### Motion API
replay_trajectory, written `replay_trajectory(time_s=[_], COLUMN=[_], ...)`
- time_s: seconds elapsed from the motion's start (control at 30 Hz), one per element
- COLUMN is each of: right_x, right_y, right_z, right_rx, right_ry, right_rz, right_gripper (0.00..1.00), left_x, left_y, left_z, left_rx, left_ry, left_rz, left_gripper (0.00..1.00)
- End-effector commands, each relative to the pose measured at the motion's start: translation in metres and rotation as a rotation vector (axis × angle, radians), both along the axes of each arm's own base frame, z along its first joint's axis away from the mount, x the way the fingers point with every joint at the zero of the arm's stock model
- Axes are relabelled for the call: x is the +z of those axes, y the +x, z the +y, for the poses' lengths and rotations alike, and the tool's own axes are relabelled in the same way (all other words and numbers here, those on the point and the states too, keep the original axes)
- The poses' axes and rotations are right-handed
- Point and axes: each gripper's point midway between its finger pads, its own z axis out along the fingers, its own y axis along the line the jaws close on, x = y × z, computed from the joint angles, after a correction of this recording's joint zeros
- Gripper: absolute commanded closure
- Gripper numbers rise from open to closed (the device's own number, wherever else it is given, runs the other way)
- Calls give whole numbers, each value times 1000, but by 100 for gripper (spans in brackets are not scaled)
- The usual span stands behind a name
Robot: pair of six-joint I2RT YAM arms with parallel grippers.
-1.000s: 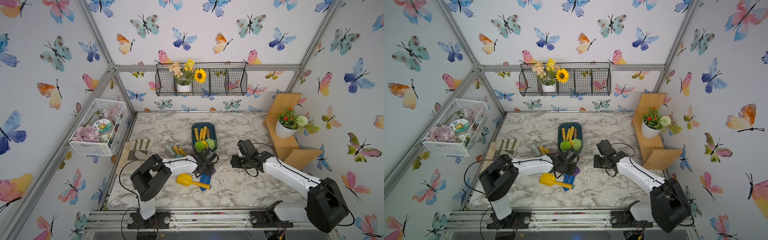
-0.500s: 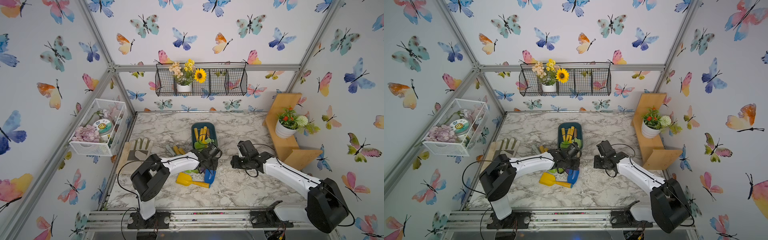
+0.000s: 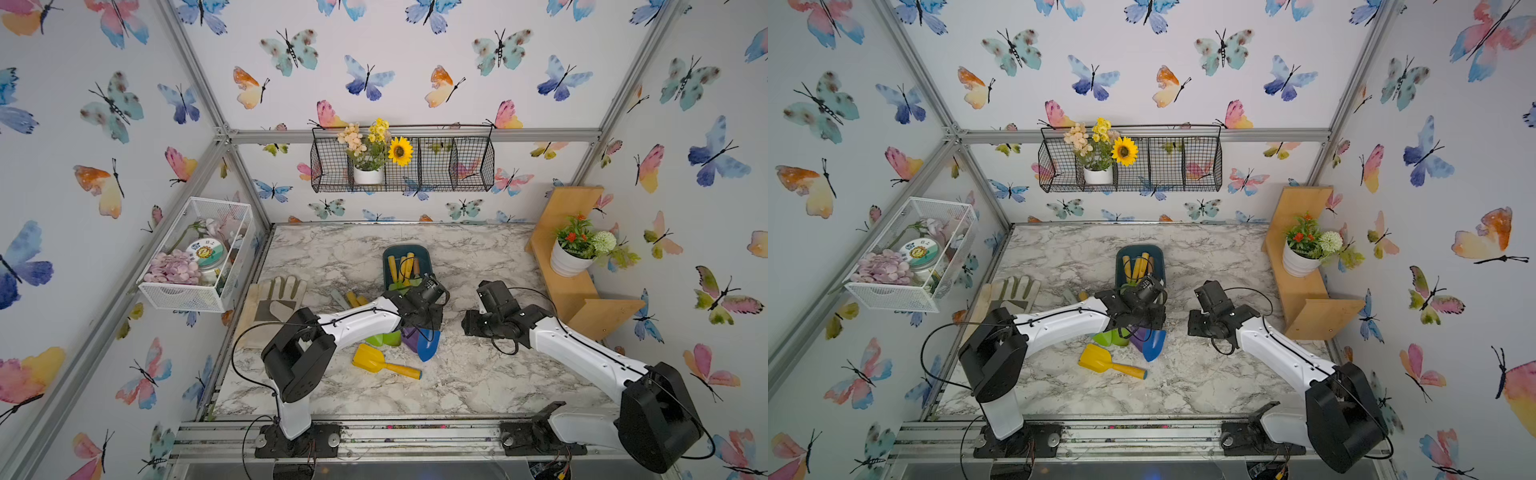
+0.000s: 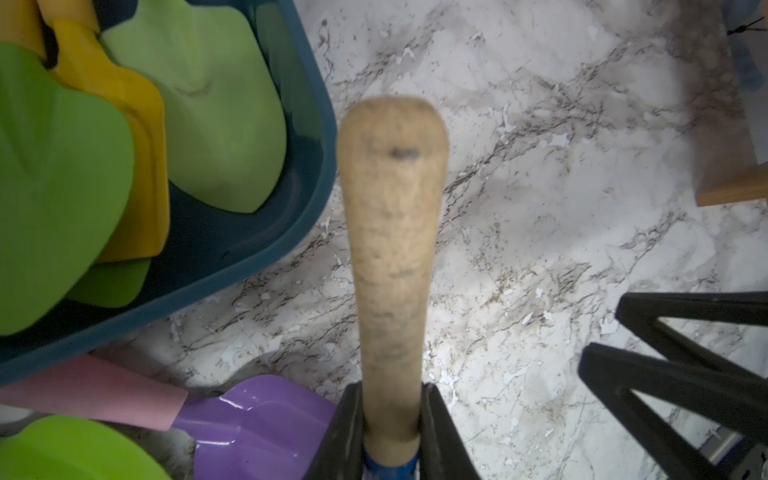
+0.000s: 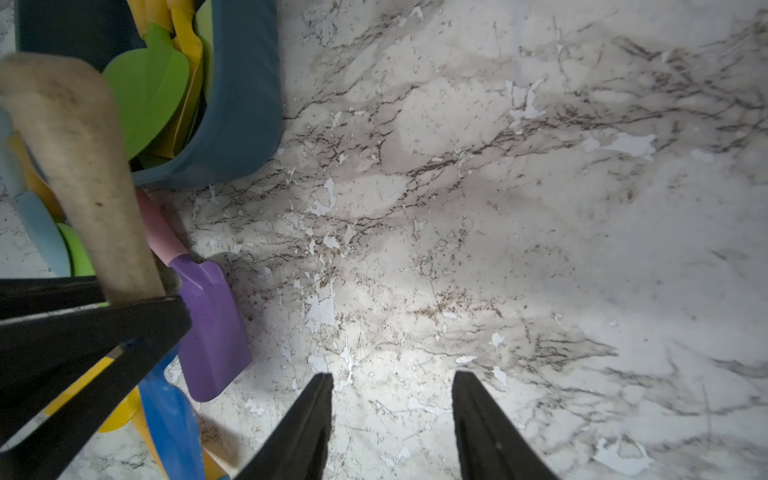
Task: Put the shovel into the storage box
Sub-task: Place the shovel in the storage box.
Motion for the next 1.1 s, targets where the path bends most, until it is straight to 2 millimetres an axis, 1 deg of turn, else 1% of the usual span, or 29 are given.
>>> replay_trajectory(time_s=[0.0, 0.17, 0.3, 0.37, 0.6, 0.67, 0.77, 0.83, 0.97, 1.0, 1.03, 1.07], right_x=[11, 14, 16, 16, 10, 8, 7, 5, 0, -1, -2, -4], right_y=[7, 8, 9, 10, 7, 6, 4, 3, 1, 0, -1, -2], right_z=[-3, -1, 3, 3, 3, 3, 3, 2, 1, 1, 1, 0], right_rx=[-30, -24, -16, -14, -19, -23, -26, -27, -33, -33, -34, -36], right_ry=[3, 15, 26, 27, 33, 37, 42, 42, 39, 40, 41, 41], right_rz=[-31, -34, -38, -38, -25, -21, -18, -14, -4, 0, 3, 5], right_gripper=[48, 47, 47, 47, 47, 47, 47, 47, 47, 47, 47, 47], left_x=[26, 44, 58, 62, 74, 77, 83, 83, 80, 83, 75, 72], left_y=[2, 19, 38, 48, 90, 103, 121, 133, 160, 167, 173, 178], left_z=[-6, 3, 16, 24, 52, 56, 57, 56, 49, 47, 45, 43], left_rx=[-23, 10, 48, 68, 146, 161, 173, 183, 207, 214, 220, 223], left_ry=[-34, -56, -53, -47, -58, -61, -59, -57, -66, -73, -67, -67], left_rz=[-20, -32, -62, -69, -87, -94, -111, -123, -147, -153, -145, -143], left_gripper=[96, 96, 95, 95, 95, 95, 95, 95, 95, 95, 95, 95])
